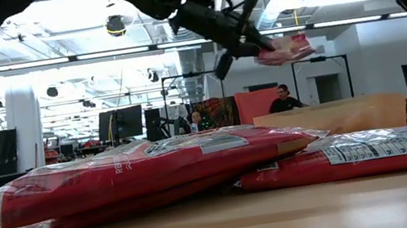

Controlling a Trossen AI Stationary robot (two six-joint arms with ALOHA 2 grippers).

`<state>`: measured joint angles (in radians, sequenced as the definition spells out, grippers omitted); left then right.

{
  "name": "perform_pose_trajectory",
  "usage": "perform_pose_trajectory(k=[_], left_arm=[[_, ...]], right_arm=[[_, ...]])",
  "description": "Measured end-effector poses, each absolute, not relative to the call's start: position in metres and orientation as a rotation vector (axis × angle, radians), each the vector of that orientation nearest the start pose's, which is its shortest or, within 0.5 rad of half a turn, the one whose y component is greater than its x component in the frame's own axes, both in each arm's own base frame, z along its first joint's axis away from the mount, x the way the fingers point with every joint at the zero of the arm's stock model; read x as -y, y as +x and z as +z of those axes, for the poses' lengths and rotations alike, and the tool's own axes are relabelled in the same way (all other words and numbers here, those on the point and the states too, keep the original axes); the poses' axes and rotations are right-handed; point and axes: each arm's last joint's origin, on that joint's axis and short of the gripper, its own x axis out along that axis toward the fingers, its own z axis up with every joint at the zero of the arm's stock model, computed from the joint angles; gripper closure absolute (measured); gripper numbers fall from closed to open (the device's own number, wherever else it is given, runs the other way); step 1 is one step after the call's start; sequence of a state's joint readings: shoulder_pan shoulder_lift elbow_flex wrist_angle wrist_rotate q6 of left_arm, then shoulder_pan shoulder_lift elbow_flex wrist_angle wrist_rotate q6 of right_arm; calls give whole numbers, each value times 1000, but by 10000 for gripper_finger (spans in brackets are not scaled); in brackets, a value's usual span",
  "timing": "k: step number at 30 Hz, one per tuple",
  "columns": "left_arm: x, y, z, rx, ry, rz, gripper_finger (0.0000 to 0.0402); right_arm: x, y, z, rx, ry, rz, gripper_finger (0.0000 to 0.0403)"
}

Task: Sort popcorn bags into baskets
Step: Put the popcorn bag into the orange transparent bin

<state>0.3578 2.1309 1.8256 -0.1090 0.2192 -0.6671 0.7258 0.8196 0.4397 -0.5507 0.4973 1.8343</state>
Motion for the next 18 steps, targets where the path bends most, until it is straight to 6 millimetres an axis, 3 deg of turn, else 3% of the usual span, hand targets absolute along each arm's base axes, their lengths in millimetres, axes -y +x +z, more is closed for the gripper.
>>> perform_pose_trajectory(k=[5,12,18], left_arm=[[-176,491,244,-425,-806,270,401],[-186,523,251,-517,-624,289,401],[-183,531,233,-508,-633,266,401]], right_arm=[[-87,116,186,-673,1212,-506,278],[-88,116,186,-674,1210,-509,278],[-87,116,185,-678,1203,-517,278]])
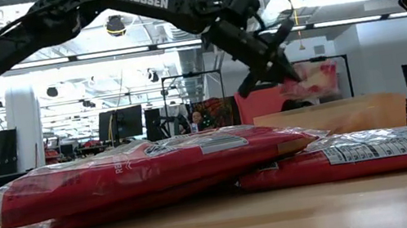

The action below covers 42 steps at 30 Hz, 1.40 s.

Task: Sort popcorn bags into baskets
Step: Put the popcorn bag into the orange transparent bin

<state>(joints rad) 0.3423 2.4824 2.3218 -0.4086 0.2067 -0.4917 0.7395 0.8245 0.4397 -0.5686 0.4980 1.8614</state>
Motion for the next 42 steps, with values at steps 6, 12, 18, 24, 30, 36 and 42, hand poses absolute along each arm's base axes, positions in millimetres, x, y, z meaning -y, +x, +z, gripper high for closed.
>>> perform_pose_trajectory(k=[6,12,18,24,30,36,42], left_arm=[[-168,535,225,-556,-530,275,401],[-151,544,231,-505,-354,261,393],[-140,550,236,-454,-237,231,399],[-134,556,227,-446,-228,195,395],[-130,558,209,-505,-272,155,395],[-130,559,210,-497,-225,168,389],[-130,559,209,-509,-221,141,380]], right_arm=[[-87,115,184,-682,1195,-524,278],[-86,115,184,-684,1189,-533,278],[-86,115,184,-685,1190,-536,278],[-86,115,184,-685,1190,-537,278],[-86,115,184,-684,1193,-538,278],[-86,115,184,-685,1186,-535,278],[-85,114,183,-690,1177,-541,278]])
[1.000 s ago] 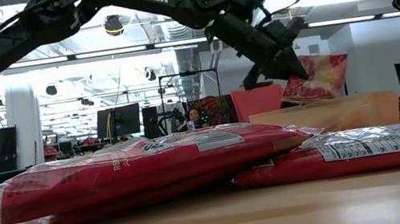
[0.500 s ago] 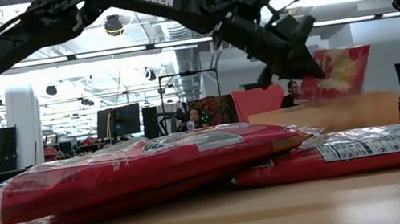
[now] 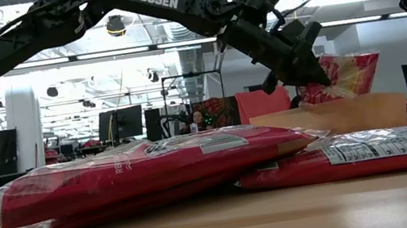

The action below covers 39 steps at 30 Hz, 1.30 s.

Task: Sort popcorn bags into baskets
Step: Put the popcorn bag into the orange transparent bin

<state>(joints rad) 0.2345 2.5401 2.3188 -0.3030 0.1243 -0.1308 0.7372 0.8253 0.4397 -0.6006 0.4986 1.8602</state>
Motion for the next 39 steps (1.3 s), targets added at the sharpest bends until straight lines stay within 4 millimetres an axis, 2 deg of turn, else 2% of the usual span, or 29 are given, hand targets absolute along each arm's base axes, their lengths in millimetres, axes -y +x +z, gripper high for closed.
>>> perform_pose_trajectory(k=[4,9,16,18,20,23,26,29,32,34,36,39], left_arm=[[-127,560,211,-493,-199,123,357],[-128,560,212,-486,-247,76,303],[-135,556,212,-509,-233,131,243],[-140,551,219,-524,-250,123,234],[-147,542,233,-573,-276,107,228],[-156,514,269,-635,-296,64,224],[-165,475,309,-739,-266,88,223],[-177,438,330,-864,-306,142,223],[-187,406,334,-974,-391,183,223],[-191,387,329,-1024,-429,206,223],[-192,376,317,-1026,-468,233,223],[-184,365,284,-992,-523,254,223]], right_arm=[[-85,114,183,-691,1173,-540,278],[-85,114,183,-691,1173,-541,278],[-84,113,182,-697,1163,-551,278],[-84,113,182,-697,1161,-553,278],[-84,113,182,-698,1159,-554,278],[-84,113,182,-698,1159,-554,278],[-84,113,182,-699,1157,-555,278],[-83,113,182,-700,1147,-560,278],[-83,113,181,-672,1131,-573,278],[-82,114,181,-641,1114,-590,278],[-83,115,179,-626,1099,-605,278],[-85,118,176,-631,1089,-615,278]])
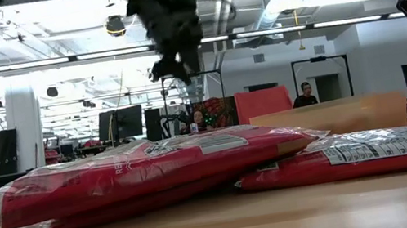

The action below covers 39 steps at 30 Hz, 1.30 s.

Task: Sort popcorn bags into baskets
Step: Put the popcorn bag into the orange transparent bin

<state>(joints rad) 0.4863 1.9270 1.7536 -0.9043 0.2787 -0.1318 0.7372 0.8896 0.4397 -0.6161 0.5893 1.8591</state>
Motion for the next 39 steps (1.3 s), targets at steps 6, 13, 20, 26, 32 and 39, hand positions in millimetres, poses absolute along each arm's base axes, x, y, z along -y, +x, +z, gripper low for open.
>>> perform_pose_trajectory(k=[6,13,20,26,32,39], left_arm=[[-154,354,213,-902,-659,232,210],[-132,357,176,-837,-715,199,154],[-114,360,154,-836,-662,272,107],[-109,375,126,-843,-795,194,104],[-101,382,106,-884,-842,176,157],[-100,386,91,-890,-843,170,310]], right_arm=[[-94,128,168,-624,1126,-631,278],[-103,138,159,-620,1163,-635,278],[-109,146,152,-613,1182,-634,278],[-114,151,147,-608,1195,-629,278],[-115,152,145,-608,1196,-628,278],[-115,152,145,-609,1187,-630,278]])
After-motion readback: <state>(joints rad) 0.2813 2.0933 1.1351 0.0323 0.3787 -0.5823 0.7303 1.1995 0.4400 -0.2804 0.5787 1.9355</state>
